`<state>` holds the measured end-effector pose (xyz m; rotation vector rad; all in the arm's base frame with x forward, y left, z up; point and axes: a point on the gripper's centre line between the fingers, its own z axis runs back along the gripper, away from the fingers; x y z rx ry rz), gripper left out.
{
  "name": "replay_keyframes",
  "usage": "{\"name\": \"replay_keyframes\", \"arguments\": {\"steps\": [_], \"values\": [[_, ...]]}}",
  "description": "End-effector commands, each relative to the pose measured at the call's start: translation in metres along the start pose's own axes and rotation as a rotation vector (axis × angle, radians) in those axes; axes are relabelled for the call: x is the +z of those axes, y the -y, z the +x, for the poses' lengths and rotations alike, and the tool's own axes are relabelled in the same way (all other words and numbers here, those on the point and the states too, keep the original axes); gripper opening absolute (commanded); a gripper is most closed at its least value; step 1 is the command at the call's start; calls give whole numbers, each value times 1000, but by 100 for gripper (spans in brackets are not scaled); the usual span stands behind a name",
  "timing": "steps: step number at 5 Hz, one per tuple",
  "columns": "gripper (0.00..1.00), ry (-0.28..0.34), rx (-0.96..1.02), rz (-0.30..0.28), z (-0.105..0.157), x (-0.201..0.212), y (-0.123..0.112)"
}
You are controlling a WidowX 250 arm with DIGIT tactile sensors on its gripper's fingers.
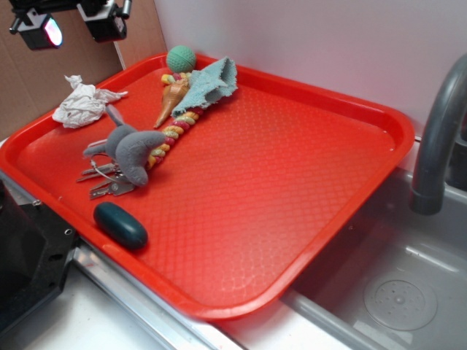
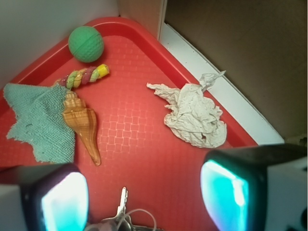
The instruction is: Grab the white paper.
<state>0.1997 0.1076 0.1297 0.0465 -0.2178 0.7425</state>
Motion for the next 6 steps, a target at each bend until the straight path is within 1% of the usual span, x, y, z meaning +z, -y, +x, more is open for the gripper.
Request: {"name": "replay_keyframes", "arguments": {"steps": [1, 2, 3, 4, 5, 6], "values": [[100, 129, 504, 16, 24, -43, -43], [100, 148, 591, 72, 28, -56, -55], [100, 120, 603, 95, 30, -70, -59], [100, 102, 590, 147, 32, -87, -61], [100, 74, 575, 175, 30, -98, -61], [0, 73, 597, 183, 27, -100, -63]]}}
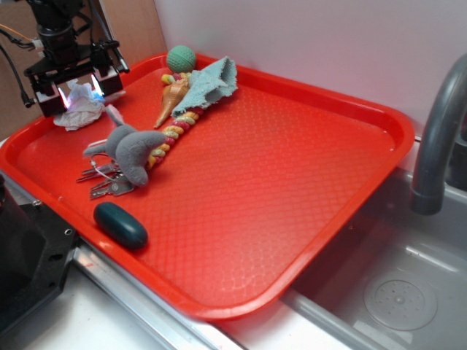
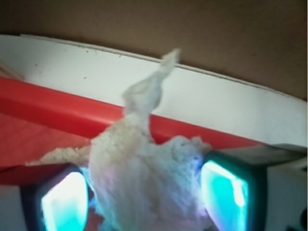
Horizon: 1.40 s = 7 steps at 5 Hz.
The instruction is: Grab the white paper.
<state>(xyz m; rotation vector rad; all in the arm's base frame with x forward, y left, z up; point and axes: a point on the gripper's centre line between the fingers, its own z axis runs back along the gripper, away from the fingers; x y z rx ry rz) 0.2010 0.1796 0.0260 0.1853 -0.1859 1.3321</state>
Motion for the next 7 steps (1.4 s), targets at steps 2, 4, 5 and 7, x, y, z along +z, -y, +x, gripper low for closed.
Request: {"name": "replay_keyframes", "arguments": {"steps": [2, 4, 5, 7], "values": [[0, 36, -30, -32, 3, 8, -7], [0, 32, -439, -213, -30, 77, 15], [0, 30, -671, -314, -64, 138, 24], [0, 34, -1136, -521, -101, 234, 28]]}}
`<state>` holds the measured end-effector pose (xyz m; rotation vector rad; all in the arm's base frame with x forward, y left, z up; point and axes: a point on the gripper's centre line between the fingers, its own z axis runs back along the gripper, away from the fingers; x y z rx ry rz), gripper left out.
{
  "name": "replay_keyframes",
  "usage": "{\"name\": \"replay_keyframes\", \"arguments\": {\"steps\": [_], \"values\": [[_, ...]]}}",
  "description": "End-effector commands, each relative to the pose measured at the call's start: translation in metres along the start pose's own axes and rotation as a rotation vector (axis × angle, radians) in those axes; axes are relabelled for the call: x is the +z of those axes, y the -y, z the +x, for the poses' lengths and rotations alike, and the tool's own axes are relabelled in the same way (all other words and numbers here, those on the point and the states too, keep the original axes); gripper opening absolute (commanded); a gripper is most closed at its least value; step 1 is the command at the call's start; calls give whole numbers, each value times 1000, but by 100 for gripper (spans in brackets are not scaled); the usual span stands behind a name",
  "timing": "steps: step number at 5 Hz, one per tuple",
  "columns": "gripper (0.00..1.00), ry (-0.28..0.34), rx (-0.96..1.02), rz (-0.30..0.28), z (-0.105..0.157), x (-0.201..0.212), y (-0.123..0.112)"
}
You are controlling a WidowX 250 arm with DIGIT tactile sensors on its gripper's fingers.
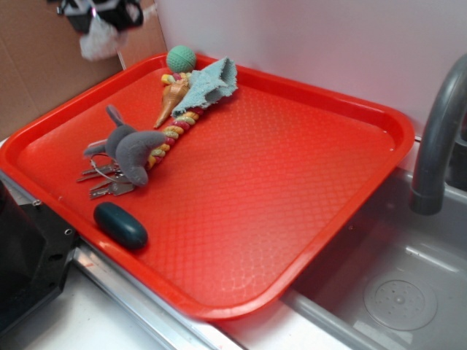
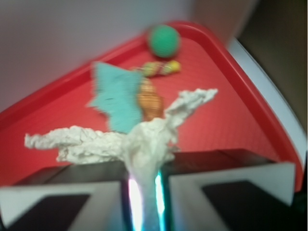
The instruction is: Grab the white paper.
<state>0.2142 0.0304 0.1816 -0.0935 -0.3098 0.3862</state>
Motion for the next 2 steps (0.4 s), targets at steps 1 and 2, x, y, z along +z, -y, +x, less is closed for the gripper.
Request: {"name": "replay_keyframes", "arguments": {"steps": [1, 2], "values": [[0, -34, -402, -202, -5, 54, 29], [0, -80, -470, -207, -24, 60, 29]]}}
